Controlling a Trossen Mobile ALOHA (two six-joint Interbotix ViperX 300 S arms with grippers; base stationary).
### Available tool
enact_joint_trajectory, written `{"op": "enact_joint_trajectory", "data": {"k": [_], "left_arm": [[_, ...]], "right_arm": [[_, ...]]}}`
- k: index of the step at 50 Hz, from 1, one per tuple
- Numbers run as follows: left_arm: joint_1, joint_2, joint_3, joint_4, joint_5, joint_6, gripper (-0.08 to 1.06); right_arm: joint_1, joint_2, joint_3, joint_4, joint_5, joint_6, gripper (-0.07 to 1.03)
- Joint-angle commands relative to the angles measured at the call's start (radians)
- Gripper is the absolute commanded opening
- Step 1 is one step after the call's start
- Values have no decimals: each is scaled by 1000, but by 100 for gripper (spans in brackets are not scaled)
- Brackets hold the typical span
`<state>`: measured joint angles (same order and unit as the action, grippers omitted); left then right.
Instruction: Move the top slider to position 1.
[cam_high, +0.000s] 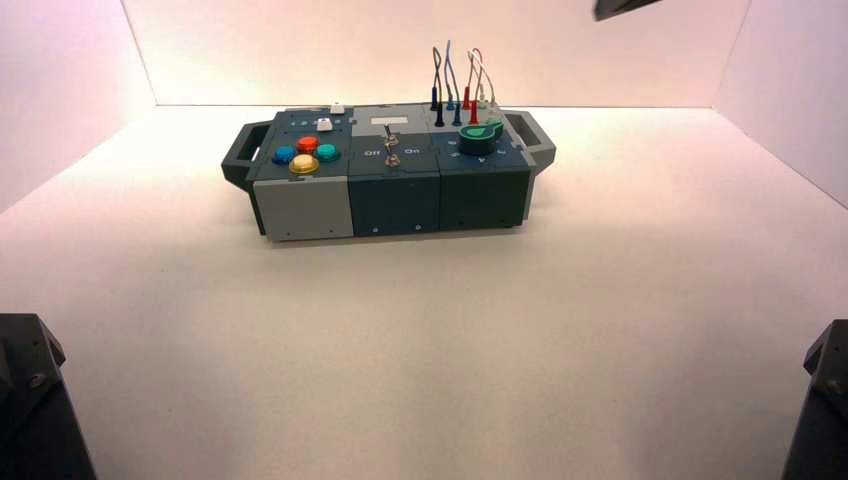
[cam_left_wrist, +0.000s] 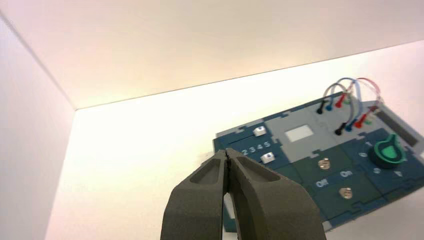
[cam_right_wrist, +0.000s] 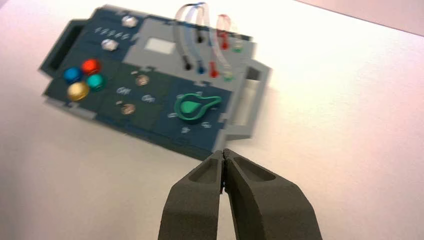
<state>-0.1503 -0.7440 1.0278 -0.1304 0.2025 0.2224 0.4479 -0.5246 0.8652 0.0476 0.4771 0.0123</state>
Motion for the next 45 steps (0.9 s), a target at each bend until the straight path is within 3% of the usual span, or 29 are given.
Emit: {"op": "enact_joint_trajectory", "data": {"k": [1,6,7,28,45], "left_arm": [[23,-5,-34,2,0,3,-3],[28,-8,-31,2,2,3,-3],[37,-5,-31,2,6,2,-3],[35,94,-60,-11,3,-5,-3],[34,184,-110,-14,2,-18,-3]], "right_arm": [[64,37,-75,5,12,-2,-2],[86,57,-94,5,15,-2,-2],[114,104,-126,5,20,2,-2],[117,199,-190,15,11,2,-2],[130,367,-371,20,37,-2,-2]]}}
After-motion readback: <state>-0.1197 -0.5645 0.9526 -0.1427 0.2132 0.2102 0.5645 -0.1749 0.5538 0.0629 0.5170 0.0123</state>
